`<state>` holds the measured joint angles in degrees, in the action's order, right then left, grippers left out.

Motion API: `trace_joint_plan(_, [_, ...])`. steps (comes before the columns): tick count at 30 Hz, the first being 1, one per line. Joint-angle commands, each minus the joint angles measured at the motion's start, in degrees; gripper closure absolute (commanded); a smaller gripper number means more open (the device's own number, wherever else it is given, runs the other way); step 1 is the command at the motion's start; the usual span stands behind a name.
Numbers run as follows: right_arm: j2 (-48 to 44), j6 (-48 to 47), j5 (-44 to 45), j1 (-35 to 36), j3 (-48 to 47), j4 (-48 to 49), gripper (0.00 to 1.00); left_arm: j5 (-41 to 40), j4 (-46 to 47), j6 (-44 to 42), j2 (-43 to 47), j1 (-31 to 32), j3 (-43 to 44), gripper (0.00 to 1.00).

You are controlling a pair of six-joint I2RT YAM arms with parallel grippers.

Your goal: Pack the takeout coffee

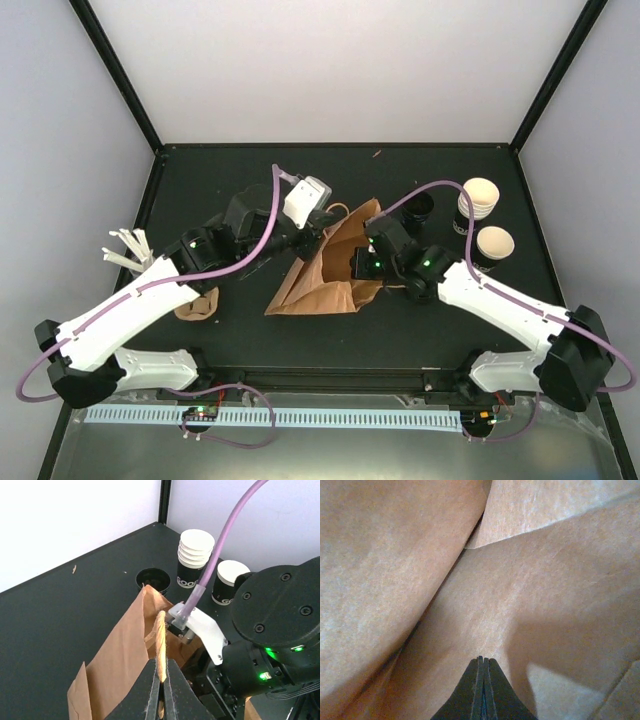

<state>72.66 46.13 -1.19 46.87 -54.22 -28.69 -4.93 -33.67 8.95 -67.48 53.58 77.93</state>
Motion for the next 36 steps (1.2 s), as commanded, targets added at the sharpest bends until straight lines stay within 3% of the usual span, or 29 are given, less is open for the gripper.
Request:
trace_joint_plan(1, [-1.94, -4.64, 0.15, 0.18, 1.26, 0.78, 0.99, -0.67, -0.18, -0.33, 1.6, -1.22, 3.43, 0.98])
trace_joint_plan(11, [0.61, -15.8, -9.16, 3.22, -0.03, 3.87, 0.99, 6.09, 1.11, -1.2, 1.78, -1.73, 4.25, 0.99])
trace_joint_plan(25, [3.71, -22.7, -2.58, 12.03, -0.54, 6.22, 0.99, 16.32, 3.88, -1.92, 2.58, -1.81, 4.79, 0.98])
trace_joint_plan(36, [3.61, -24.71, -3.82, 13.42, -0.63, 8.43, 0.99, 26.98, 9.34, -0.31, 4.71, -2.08, 2.52, 0.99])
